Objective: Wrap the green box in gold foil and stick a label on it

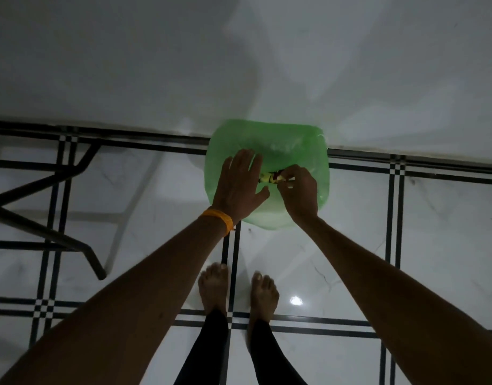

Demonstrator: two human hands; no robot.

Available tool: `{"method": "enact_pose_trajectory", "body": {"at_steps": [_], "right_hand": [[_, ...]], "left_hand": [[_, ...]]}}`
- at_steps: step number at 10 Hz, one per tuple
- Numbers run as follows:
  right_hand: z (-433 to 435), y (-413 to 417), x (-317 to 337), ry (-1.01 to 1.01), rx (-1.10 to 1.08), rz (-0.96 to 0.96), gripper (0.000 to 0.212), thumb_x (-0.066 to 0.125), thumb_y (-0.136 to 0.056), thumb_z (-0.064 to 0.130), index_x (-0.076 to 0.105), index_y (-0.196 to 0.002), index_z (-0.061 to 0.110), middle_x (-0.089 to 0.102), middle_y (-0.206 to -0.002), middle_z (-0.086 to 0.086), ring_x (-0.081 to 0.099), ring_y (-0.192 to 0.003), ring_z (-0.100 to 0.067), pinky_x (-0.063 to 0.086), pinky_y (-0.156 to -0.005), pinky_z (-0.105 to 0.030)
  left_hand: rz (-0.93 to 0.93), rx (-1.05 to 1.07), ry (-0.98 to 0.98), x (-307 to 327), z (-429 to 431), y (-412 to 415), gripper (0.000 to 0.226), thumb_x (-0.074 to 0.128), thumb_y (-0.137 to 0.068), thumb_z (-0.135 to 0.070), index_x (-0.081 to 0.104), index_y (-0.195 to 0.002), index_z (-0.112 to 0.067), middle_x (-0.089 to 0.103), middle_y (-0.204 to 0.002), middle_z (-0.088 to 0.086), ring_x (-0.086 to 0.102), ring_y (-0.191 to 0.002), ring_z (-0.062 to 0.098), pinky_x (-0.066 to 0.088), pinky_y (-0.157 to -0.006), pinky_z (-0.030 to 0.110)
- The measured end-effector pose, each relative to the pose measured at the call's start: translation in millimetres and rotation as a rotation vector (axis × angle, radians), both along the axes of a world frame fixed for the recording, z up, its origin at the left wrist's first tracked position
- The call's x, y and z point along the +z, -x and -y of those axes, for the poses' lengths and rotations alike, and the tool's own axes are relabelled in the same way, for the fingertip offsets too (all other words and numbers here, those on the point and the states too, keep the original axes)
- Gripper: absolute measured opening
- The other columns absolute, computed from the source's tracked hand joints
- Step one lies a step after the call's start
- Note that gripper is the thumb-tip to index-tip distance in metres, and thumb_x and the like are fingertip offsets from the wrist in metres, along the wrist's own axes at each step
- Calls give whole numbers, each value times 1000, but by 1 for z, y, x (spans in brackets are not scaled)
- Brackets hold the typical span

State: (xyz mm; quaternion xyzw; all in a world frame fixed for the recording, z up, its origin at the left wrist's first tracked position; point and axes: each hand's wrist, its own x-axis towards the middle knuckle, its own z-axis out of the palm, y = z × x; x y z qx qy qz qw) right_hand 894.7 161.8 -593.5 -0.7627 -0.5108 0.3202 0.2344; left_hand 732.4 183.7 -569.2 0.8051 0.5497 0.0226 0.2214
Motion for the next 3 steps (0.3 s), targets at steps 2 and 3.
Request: {"method": "enact_pose_trajectory", "body": {"at_steps": [2,3], "right_hand": [[3,-1,16,18,126,33,30,72,-80,4,60,-107,10,57,-110,-7,61,-92,-17,56,-80,-40],[6,-5,37,8,279,195,58,78,-79,25,53,-130,8,49,-131,-15,51,-117,-30,51,-92,-45]], "left_hand": [[-43,23,-6,7,11,3,78,72,-81,-41,44,-142,0,44,-147,25,37,-141,41,31,-112,62],[-38,34,-58,18,15,1,81,71,-81,-42,42,-144,1,41,-150,26,34,-143,41,28,-114,63]]}}
